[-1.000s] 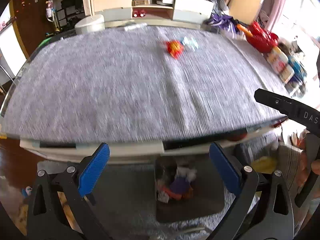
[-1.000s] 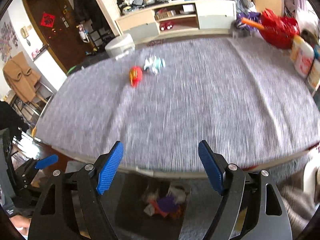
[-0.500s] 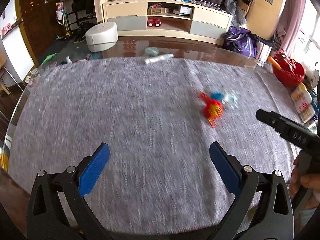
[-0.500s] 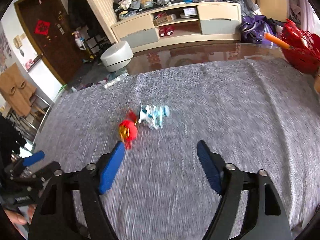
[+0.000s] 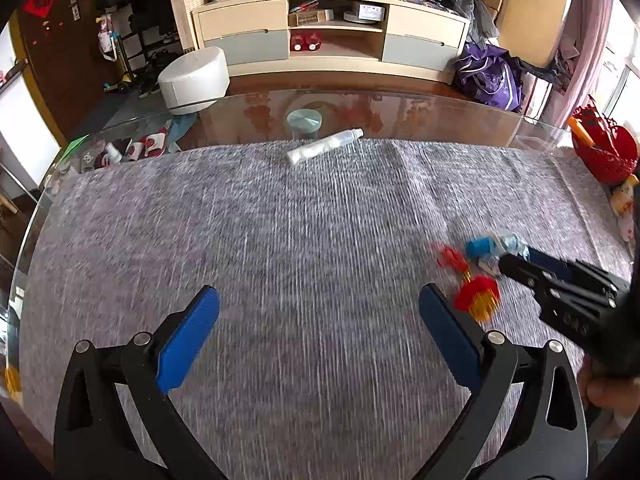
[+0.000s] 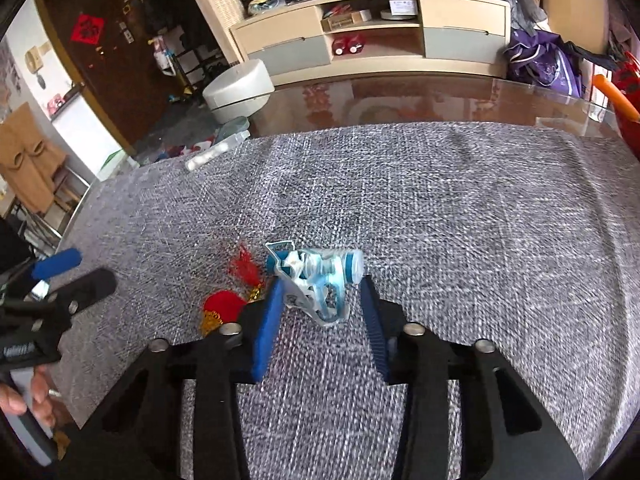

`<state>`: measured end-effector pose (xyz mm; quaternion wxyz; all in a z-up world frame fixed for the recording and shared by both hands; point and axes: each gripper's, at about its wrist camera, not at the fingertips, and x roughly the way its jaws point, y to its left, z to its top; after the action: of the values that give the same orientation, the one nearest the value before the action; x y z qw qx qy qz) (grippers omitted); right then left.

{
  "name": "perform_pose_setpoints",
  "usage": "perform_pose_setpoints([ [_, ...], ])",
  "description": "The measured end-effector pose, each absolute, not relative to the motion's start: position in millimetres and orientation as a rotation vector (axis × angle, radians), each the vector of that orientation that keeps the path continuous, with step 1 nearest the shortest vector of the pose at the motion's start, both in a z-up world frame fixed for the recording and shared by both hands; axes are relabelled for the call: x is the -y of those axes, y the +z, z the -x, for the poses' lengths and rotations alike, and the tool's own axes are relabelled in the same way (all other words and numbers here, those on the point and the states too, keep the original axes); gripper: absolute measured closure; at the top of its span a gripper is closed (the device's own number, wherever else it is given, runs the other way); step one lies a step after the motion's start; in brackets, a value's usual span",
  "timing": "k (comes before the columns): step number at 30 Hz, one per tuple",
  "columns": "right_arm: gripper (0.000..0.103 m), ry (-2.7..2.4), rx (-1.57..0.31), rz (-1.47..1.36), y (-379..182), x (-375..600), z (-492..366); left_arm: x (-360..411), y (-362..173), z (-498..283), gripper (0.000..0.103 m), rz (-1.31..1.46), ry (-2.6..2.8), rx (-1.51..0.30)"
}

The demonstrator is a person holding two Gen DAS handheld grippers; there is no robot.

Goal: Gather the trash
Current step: 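Grasp the blue-white blister card with the right tool while the left tool grasps the white spray bottle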

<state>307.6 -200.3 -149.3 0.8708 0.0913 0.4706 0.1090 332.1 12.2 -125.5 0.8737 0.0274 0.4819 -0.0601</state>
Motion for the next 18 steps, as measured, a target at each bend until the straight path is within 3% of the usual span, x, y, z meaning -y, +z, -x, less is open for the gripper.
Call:
perform_pose_setpoints([
  [2,0.083,0.241,-0.968,-0.194,-147,201,-308,-9,-131,-347,0.008,-0.066,-0.132,-1.010],
  [5,0.091,0.258,-0.929,-0.181,-137,200,-308,-6,-135,-366,0.008,-0.076,-0.137,-1.007],
  [18,0.093,0.343,-0.842,-0.194,-115,200,-326,2,-159,-463,0.009,-0.116,-0.143,-0.955],
])
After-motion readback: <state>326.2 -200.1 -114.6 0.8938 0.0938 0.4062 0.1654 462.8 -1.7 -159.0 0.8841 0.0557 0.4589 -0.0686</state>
